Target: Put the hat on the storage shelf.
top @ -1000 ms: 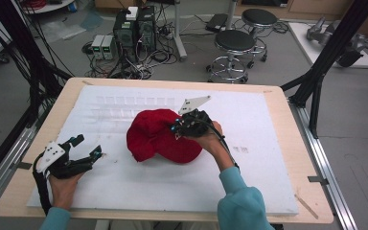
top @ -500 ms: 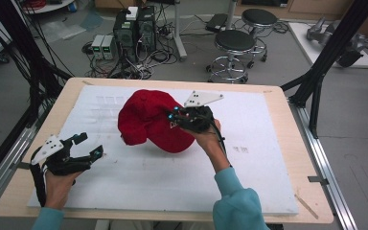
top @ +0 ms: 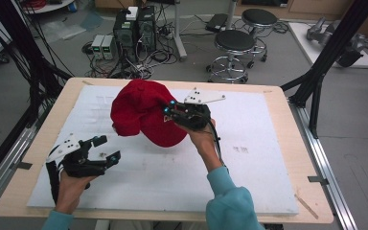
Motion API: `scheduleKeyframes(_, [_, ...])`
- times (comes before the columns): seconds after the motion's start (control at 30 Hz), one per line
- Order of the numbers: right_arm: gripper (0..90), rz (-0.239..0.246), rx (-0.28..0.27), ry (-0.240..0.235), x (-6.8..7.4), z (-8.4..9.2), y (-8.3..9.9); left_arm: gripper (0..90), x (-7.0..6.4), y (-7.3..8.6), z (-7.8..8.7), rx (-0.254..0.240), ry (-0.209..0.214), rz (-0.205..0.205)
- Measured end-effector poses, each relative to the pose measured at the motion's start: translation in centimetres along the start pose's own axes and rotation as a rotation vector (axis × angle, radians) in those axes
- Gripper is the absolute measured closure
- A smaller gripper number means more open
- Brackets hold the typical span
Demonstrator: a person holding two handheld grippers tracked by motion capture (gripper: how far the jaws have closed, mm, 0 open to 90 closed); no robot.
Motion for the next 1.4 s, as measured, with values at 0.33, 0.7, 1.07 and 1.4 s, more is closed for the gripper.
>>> scheduleKeyframes(0.33, [86.0, -0.034, -0.060, -0.004, 0.3, 0.1, -0.7, 12.7, -3.1, -0.7, -3.8, -0.008, 0.062, 0.010])
scheduleKeyframes(0.7, [86.0, -0.054, -0.094, -0.028, 0.9, 0.2, -1.1, 21.8, -5.0, -1.3, -6.8, -0.027, 0.109, 0.035])
scheduleKeyframes(1.07, [86.0, -0.059, -0.114, -0.061, 1.5, 0.3, -1.2, 46.6, -5.3, -1.7, -7.2, -0.053, 0.121, 0.032])
scheduleKeyframes(1.4, [85.9, -0.039, -0.105, -0.076, 2.1, -0.1, -1.0, 70.2, -5.4, -1.7, -6.8, -0.043, 0.117, 0.005])
Point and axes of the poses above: each handheld gripper's, and its own axes: z roughly backward along the jaws, y roughly out of its underside, x roughly to its left, the point moved 7 cm from there along -z, roughly forward along the jaws, and after that the axes turned 3 degrees about -z, right-handed, at the moved point
